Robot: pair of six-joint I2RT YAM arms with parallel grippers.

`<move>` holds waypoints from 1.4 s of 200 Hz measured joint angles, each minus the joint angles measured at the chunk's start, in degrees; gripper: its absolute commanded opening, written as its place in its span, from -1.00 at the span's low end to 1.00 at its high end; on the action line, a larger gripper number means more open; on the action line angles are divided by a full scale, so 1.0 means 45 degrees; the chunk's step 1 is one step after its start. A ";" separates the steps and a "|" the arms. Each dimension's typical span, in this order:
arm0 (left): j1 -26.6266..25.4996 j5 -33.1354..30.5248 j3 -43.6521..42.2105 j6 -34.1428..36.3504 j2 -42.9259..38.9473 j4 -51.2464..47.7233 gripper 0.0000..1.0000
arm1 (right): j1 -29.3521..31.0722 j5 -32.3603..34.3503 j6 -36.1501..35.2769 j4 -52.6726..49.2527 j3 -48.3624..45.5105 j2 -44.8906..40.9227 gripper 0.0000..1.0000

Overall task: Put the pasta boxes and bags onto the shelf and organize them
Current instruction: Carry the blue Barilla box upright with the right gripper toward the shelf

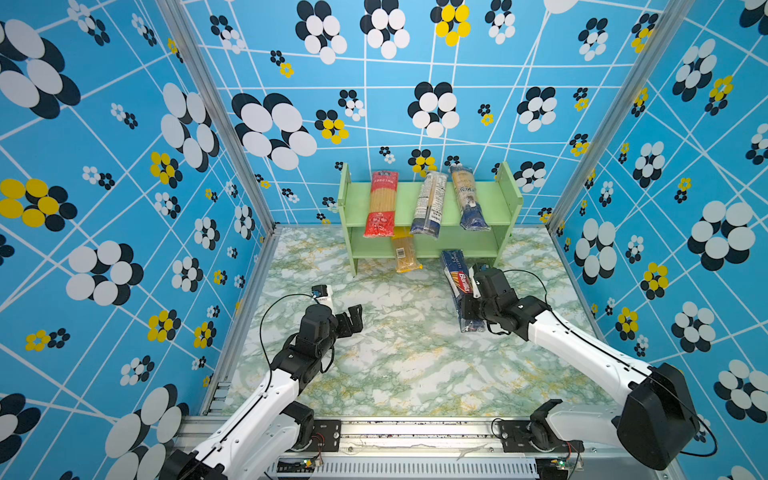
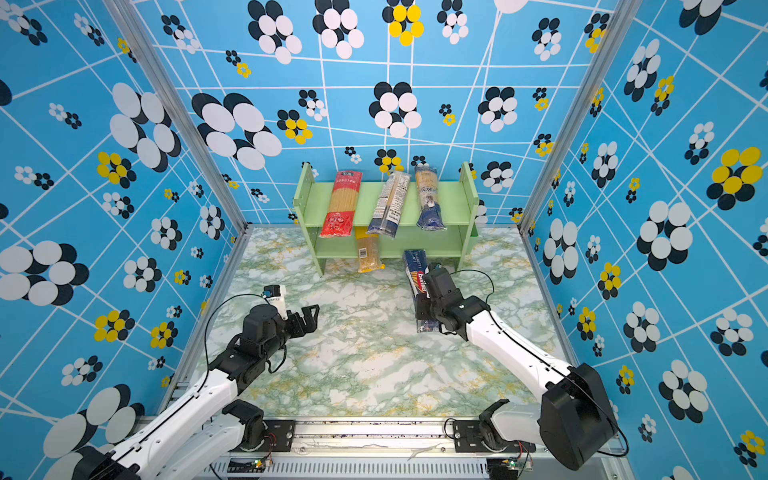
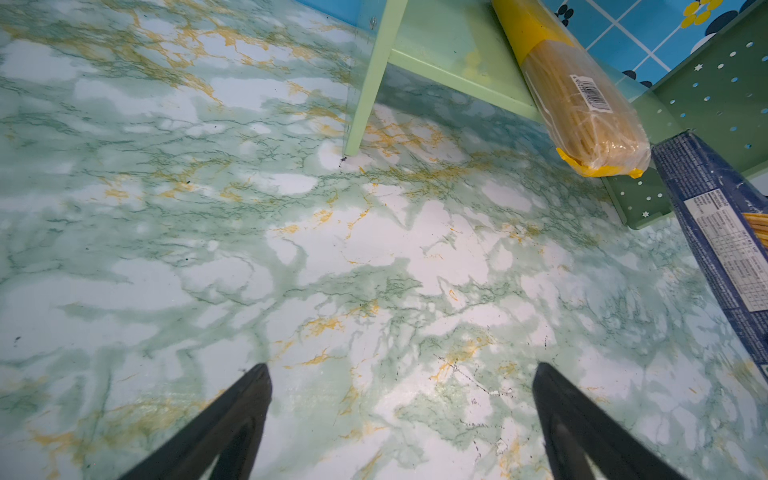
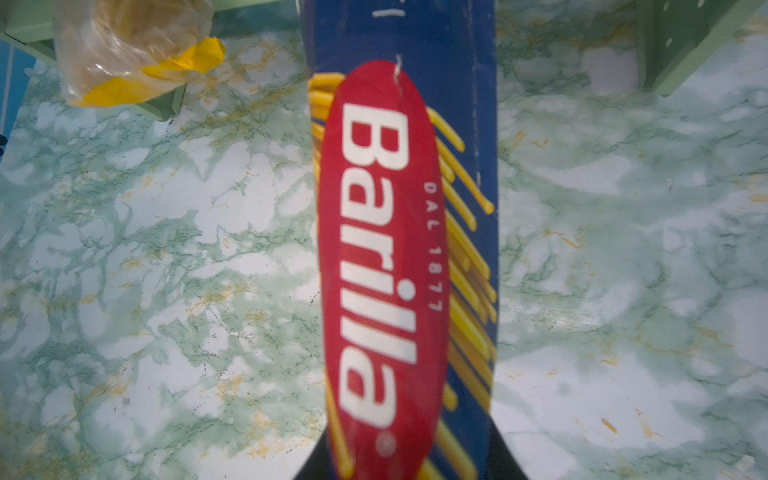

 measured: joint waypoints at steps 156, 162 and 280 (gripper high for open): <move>0.0622 0.0763 0.0005 0.0491 0.0991 0.0563 0.98 | -0.0345 0.0763 -0.0170 0.0058 0.4022 0.3837 -1.00; 0.0636 0.0777 0.0005 0.0529 0.1054 0.0593 0.99 | -0.0374 0.0763 -0.0170 0.0117 0.4056 0.3949 -1.00; 0.0801 0.1049 0.0005 0.0583 0.1428 0.0952 0.98 | -0.0539 0.0855 -0.0209 0.2176 0.3876 0.4430 -1.00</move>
